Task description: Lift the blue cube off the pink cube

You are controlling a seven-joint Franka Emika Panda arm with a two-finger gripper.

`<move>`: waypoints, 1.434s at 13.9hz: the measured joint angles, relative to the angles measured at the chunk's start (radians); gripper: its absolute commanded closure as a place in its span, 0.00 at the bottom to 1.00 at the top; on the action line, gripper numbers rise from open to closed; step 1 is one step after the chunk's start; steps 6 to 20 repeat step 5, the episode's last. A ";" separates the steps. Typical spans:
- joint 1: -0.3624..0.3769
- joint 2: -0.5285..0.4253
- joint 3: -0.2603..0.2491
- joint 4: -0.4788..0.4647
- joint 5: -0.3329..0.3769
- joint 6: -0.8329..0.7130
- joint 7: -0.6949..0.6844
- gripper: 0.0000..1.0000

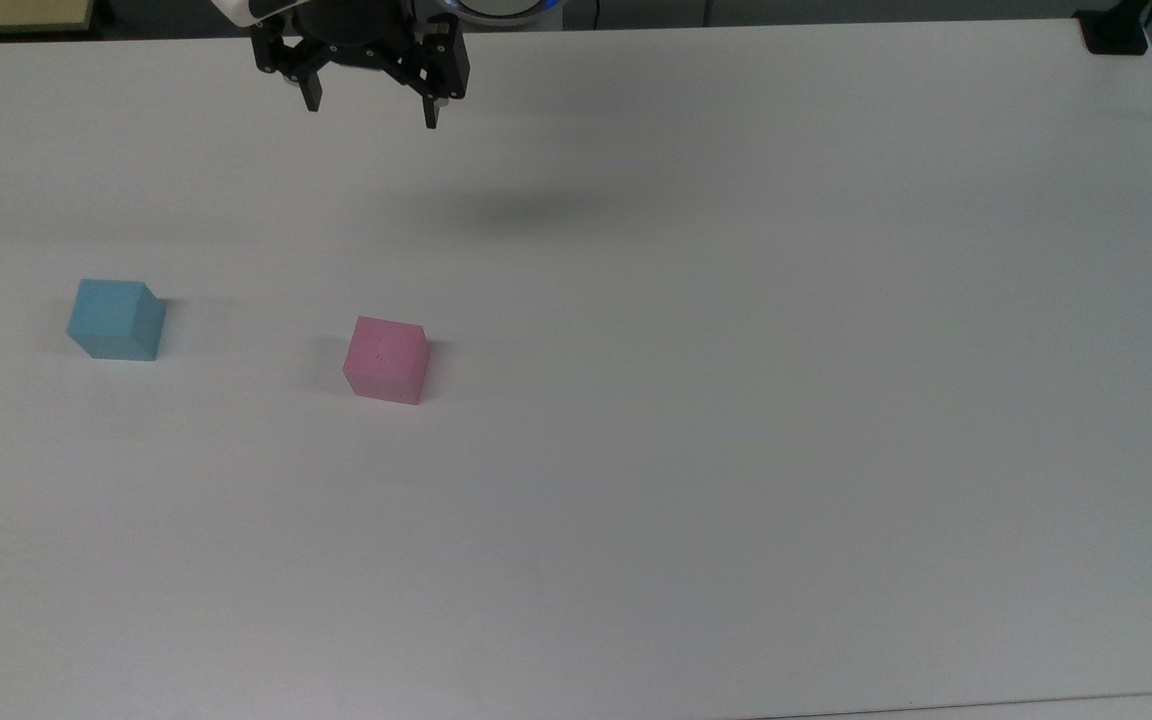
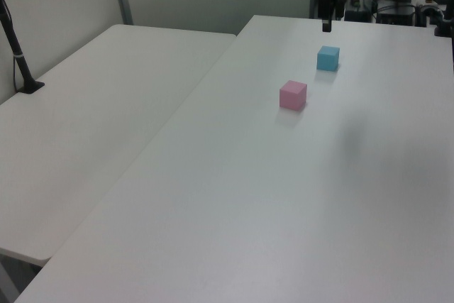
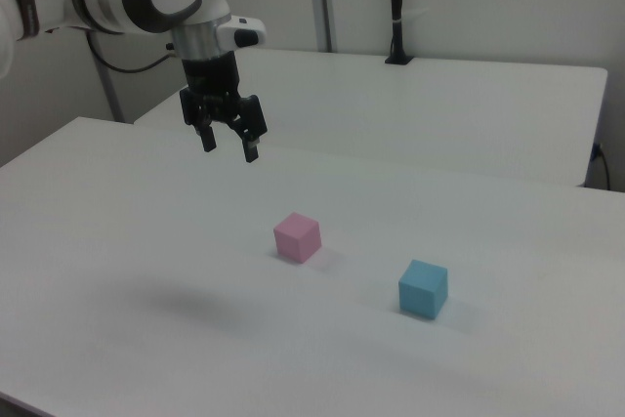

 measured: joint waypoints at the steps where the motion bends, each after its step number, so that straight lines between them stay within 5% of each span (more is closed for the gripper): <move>1: -0.003 -0.003 -0.002 0.000 0.000 0.000 0.000 0.00; 20: -0.005 -0.019 -0.007 0.000 0.000 0.000 0.000 0.00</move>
